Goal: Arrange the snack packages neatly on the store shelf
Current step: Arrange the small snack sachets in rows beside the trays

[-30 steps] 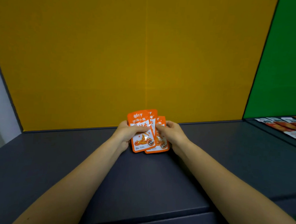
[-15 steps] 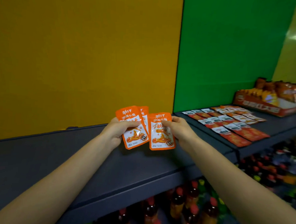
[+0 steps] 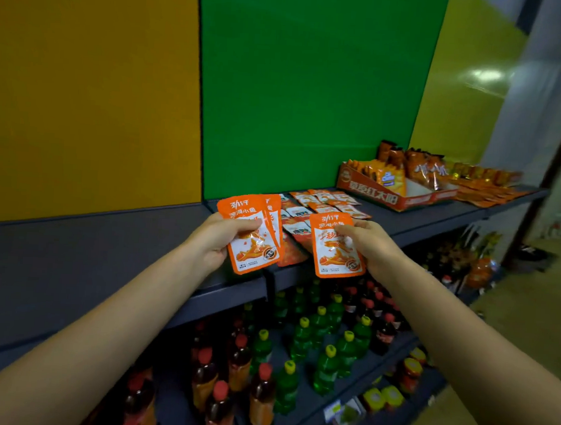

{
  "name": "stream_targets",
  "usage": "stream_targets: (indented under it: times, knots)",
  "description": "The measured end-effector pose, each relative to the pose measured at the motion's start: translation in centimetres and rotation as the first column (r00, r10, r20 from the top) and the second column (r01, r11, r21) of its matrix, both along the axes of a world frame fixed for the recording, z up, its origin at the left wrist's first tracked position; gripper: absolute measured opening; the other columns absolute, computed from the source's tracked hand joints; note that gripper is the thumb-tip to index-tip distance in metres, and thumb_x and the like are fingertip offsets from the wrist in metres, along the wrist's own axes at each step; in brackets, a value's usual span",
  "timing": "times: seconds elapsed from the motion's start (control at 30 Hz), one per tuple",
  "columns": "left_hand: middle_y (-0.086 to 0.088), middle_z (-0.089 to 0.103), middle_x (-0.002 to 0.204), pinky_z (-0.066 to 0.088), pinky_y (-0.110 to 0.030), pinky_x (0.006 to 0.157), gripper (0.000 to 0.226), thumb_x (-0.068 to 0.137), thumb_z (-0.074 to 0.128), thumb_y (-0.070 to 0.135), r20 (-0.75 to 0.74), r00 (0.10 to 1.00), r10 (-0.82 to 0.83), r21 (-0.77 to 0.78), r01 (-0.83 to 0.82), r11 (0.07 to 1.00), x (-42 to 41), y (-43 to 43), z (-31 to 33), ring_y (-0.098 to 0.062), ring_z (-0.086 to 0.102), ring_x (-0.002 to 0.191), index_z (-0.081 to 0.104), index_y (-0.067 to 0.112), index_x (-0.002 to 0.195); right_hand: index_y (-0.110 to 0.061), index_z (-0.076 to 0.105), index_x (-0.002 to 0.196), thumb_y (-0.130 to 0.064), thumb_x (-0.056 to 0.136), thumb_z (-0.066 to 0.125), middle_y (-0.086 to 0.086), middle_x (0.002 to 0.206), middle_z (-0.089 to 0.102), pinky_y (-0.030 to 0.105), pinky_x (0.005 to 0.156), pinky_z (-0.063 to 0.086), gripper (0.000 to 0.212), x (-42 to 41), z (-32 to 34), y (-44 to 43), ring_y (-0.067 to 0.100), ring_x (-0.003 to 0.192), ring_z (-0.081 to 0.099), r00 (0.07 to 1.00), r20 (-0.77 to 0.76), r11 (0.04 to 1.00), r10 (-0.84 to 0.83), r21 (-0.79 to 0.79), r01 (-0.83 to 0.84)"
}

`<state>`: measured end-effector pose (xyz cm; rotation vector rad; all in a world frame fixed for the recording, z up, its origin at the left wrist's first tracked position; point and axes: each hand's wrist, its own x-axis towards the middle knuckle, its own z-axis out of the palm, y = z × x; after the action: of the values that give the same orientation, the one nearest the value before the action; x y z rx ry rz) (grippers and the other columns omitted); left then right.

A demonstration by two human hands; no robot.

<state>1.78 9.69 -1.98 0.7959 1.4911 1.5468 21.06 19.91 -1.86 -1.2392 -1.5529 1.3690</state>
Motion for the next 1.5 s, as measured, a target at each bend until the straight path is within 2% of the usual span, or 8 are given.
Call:
stream_targets:
  times: [0.17,0.47,0.57,0.83,0.97,1.2,1.4,1.5]
  knots:
    - [-0.004,0.070,0.070,0.056,-0.024,0.044,0.010,0.085,0.063,0.002,-0.011,0.999,-0.040,0.008,0.040,0.999,3.9,4.8,0.4,-0.010,0.067,0.044,0.060,0.011,0.087,-0.004,0.060,0.114,-0.018,0.092,0.058,0.007,0.079,0.066,0.026,0.056,0.050,0.026,5.0,-0.4,4.9,0.018,0.060,0.062,1.000,-0.008,1.000,-0.024,-0.002,0.024]
    - [-0.004,0.069,0.074,0.053,-0.021,0.040,0.002,0.087,0.062,0.009,-0.105,0.994,-0.043,-0.001,0.043,0.999,6.8,15.1,2.1,-0.008,0.065,0.042,0.061,0.011,0.087,-0.007,0.059,0.112,-0.019,0.093,0.056,0.003,0.081,0.064,0.028,0.066,0.052,0.022,8.3,-0.6,16.3,0.015,0.068,0.062,0.999,0.022,0.995,-0.024,0.098,0.022]
    - [0.001,0.070,0.057,0.053,-0.023,0.039,0.004,0.087,0.062,0.009,-0.110,0.993,-0.034,-0.002,0.034,0.999,6.9,18.5,2.6,-0.009,0.065,0.042,0.061,0.012,0.085,-0.004,0.058,0.118,-0.019,0.092,0.058,0.005,0.093,0.065,0.029,0.074,0.053,0.030,7.7,-0.6,20.6,0.018,0.080,0.063,0.996,0.086,0.988,-0.010,0.157,-0.004]
    - [0.003,0.070,0.054,0.054,-0.021,0.042,0.005,0.087,0.062,0.009,-0.131,0.990,0.058,0.014,-0.057,0.998,6.0,24.2,2.9,-0.009,0.066,0.045,0.061,0.012,0.085,-0.005,0.040,0.136,-0.024,0.091,0.057,0.016,0.133,0.054,0.039,0.100,0.043,0.051,4.4,0.0,29.8,0.032,0.121,0.053,0.913,0.390,0.866,-0.117,0.490,-0.098]
    - [0.001,0.072,0.061,0.054,-0.020,0.043,0.004,0.087,0.062,0.009,-0.142,0.983,0.113,0.000,-0.115,0.993,6.0,25.3,2.8,-0.009,0.067,0.047,0.061,0.012,0.086,-0.006,0.038,0.129,-0.024,0.092,0.056,0.019,0.129,0.055,0.043,0.097,0.043,0.045,3.1,-0.6,33.0,0.037,0.119,0.052,0.871,0.470,0.839,-0.145,0.525,-0.143]
    - [0.004,0.072,0.057,0.055,-0.021,0.046,0.005,0.087,0.062,0.010,-0.130,0.960,0.247,0.008,-0.248,0.969,7.7,26.5,2.2,-0.009,0.067,0.047,0.062,0.015,0.086,-0.002,0.036,0.132,-0.022,0.091,0.058,0.021,0.135,0.050,0.042,0.104,0.038,0.050,1.9,-2.4,36.5,0.037,0.125,0.047,0.840,0.543,0.844,-0.007,0.453,-0.286]
    - [0.002,0.073,0.063,0.056,-0.035,0.069,0.005,0.085,0.065,0.016,-0.124,0.934,0.335,-0.019,-0.339,0.940,9.7,27.2,1.6,-0.019,0.068,0.064,0.064,0.018,0.090,-0.001,0.029,0.138,-0.015,0.094,0.050,0.020,0.145,0.035,0.043,0.104,0.037,0.051,2.4,-3.9,37.5,0.036,0.129,0.042,0.811,0.585,0.768,-0.013,0.525,-0.366]
    - [0.003,0.073,0.063,0.058,-0.027,0.052,0.005,0.087,0.063,0.013,-0.120,0.927,0.355,-0.005,-0.358,0.934,10.9,27.3,1.3,-0.012,0.068,0.052,0.063,0.017,0.087,-0.004,0.031,0.135,-0.013,0.094,0.047,0.019,0.141,0.039,0.044,0.097,0.043,0.045,3.2,-3.3,37.0,0.037,0.124,0.047,0.726,0.682,0.671,-0.086,0.578,-0.463]
